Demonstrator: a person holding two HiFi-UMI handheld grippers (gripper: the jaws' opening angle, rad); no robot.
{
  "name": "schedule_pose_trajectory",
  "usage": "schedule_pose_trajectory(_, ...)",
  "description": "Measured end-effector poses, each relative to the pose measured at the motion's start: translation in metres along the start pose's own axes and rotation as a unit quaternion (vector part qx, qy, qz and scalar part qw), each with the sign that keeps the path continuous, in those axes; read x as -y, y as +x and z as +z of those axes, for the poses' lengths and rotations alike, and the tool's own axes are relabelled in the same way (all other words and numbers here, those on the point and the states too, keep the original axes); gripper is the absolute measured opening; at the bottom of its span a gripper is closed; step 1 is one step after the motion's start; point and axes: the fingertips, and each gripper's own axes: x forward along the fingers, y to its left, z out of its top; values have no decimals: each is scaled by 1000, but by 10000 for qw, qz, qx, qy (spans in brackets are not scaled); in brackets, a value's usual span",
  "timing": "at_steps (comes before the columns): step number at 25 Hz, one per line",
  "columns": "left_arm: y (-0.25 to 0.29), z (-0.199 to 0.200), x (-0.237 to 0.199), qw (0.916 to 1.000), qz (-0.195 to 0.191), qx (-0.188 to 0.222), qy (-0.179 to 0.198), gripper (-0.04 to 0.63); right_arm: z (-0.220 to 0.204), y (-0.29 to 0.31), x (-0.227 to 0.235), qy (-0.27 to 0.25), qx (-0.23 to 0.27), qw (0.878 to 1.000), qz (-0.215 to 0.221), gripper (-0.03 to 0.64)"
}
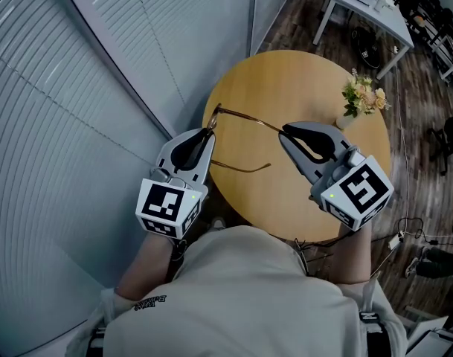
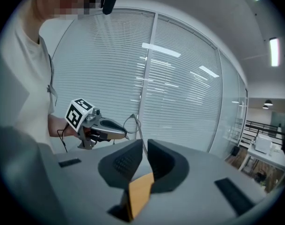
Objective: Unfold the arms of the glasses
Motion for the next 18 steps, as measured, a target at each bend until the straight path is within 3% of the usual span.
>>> schedule_pose_trajectory(6, -5, 12, -21, 9989, 341, 224, -235, 51, 13, -7, 9, 266, 403, 9985, -252, 37)
schedule_pose_trajectory(12, -4, 45, -31, 9974, 344, 587, -242, 51, 43, -27, 32, 435, 975, 9913, -776, 36)
schedule_pose_trajectory(18, -18, 94, -23, 9925, 396, 1128, 250, 51, 64, -61, 50, 292, 1414, 9769, -1576, 35)
